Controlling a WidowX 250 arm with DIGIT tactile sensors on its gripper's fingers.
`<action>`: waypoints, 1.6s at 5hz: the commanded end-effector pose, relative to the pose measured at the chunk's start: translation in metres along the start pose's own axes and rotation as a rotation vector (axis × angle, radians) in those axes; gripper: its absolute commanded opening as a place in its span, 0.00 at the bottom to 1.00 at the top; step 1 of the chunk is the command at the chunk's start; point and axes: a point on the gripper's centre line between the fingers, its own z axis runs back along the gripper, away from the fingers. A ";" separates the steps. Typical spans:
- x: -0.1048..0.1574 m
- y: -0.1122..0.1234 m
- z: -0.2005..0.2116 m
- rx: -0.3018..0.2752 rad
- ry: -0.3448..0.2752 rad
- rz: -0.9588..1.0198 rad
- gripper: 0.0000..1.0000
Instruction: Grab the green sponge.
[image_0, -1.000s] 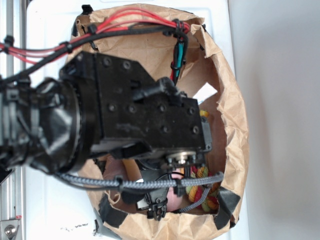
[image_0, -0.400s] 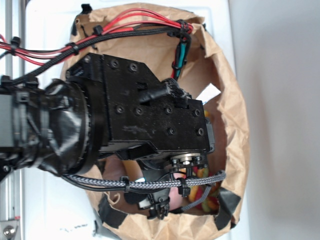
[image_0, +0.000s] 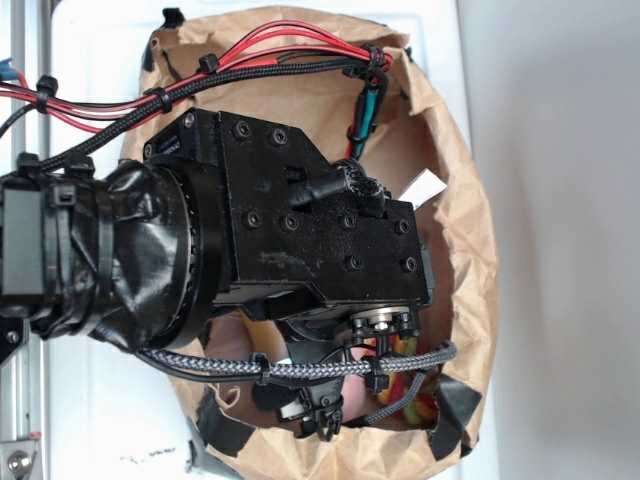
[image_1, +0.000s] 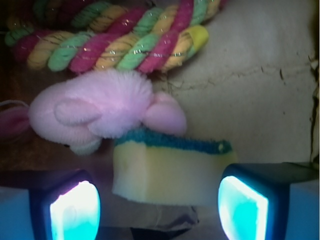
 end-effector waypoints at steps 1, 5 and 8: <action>0.007 -0.007 0.009 -0.004 -0.037 -0.022 1.00; 0.021 -0.012 -0.020 0.016 0.008 -0.006 1.00; 0.019 -0.012 -0.020 0.027 -0.009 -0.010 0.51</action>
